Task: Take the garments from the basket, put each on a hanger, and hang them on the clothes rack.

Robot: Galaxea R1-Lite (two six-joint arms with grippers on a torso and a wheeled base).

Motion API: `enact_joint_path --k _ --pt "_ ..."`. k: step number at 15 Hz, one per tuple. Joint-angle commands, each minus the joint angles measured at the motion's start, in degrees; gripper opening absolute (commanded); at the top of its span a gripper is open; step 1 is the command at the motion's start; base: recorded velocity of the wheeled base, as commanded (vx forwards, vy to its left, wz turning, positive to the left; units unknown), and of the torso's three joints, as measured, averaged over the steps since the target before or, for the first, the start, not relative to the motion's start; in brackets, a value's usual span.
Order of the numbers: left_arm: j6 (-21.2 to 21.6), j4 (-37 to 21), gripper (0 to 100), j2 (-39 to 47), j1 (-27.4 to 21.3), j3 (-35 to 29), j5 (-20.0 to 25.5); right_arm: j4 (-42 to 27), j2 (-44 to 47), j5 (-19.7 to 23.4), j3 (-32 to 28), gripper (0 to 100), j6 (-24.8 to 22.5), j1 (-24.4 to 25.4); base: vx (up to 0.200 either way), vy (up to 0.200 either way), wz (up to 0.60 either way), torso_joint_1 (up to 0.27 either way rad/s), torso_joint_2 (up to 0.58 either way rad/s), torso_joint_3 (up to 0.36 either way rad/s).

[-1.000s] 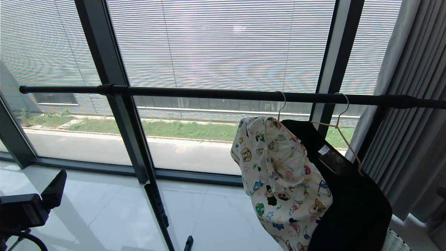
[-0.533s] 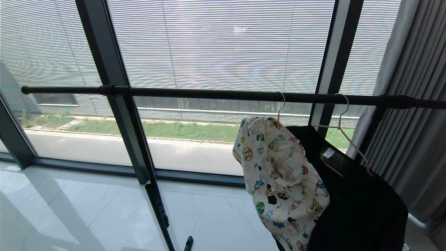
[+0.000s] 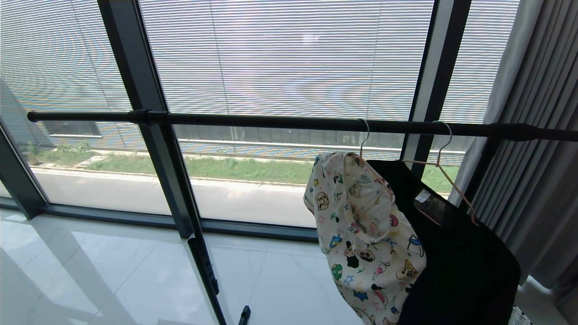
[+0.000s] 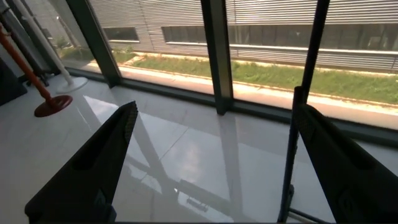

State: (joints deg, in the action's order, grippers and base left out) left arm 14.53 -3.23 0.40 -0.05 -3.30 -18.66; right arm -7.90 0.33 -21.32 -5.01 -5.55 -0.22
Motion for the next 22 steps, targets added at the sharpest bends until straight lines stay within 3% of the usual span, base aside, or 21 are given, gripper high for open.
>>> enact_joint_path --k 1,3,4,5,6,8,9,12,15,16,17,18,20,22 --pt "0.5 0.0 100 -0.4 0.0 0.1 0.2 0.4 -0.2 0.2 0.6 100 0.2 0.0 0.0 0.0 0.0 0.0 0.0 0.0" --pt "-0.1 1.6 100 -0.4 0.0 0.2 -0.1 1.3 -0.2 0.2 1.0 100 0.0 0.0 0.0 0.0 0.0 0.0 0.0 0.0" --pt "-0.1 5.6 100 -0.4 0.0 1.4 0.4 3.2 -0.2 1.1 1.8 100 -1.8 0.0 0.0 0.0 0.0 0.0 0.0 0.0" --pt "-0.6 8.3 100 -0.4 0.0 3.3 1.3 6.7 -0.2 5.1 3.2 100 -3.9 0.0 0.0 0.0 0.0 0.0 0.0 0.0" --pt "-2.5 8.2 100 -0.4 0.0 3.3 3.0 9.9 -0.2 12.5 4.7 100 -4.0 0.0 0.0 0.0 0.0 0.0 0.0 0.0" --pt "-3.2 6.1 100 -0.3 -0.3 2.9 7.9 11.8 -0.3 19.6 5.0 100 -2.5 0.0 0.0 0.0 0.0 0.0 0.0 0.0" --pt "-3.0 6.1 100 -0.4 -0.3 2.8 8.3 11.6 -0.3 19.2 5.0 100 -0.8 0.0 0.0 0.0 0.0 0.0 0.0 0.0" --pt "-3.3 6.4 100 -0.4 -0.2 2.9 7.5 11.5 -0.3 12.8 5.0 100 0.4 0.0 0.0 0.0 0.0 0.0 0.0 0.0" --pt "-3.1 6.4 100 -0.4 -0.3 3.0 7.6 11.4 -0.3 12.9 5.0 100 0.4 0.0 0.0 0.0 0.0 0.0 0.0 0.0" --pt "-2.9 6.3 100 -0.4 -0.3 2.9 8.0 11.3 -0.3 14.8 5.0 100 0.4 0.0 0.0 0.0 0.0 0.0 0.0 0.0" --pt "-4.9 6.4 100 -0.4 -0.3 3.0 10.4 11.2 -0.3 17.7 5.0 100 0.4 0.0 0.0 0.0 0.0 0.0 0.0 0.0" --pt "-10.2 7.6 100 -0.4 -0.3 3.2 14.3 11.2 -0.3 20.2 5.0 100 0.2 0.0 0.0 0.0 0.0 0.0 0.0 0.0" --pt "-21.9 7.9 100 -0.4 -0.3 3.2 15.9 9.5 -0.3 21.5 5.0 100 0.7 0.0 0.0 0.0 0.0 0.0 0.0 0.0" --pt "-21.5 7.5 100 -0.4 -0.3 3.1 18.1 8.9 -0.3 21.5 5.0 100 0.5 0.0 0.0 0.0 0.0 0.0 0.0 0.0"
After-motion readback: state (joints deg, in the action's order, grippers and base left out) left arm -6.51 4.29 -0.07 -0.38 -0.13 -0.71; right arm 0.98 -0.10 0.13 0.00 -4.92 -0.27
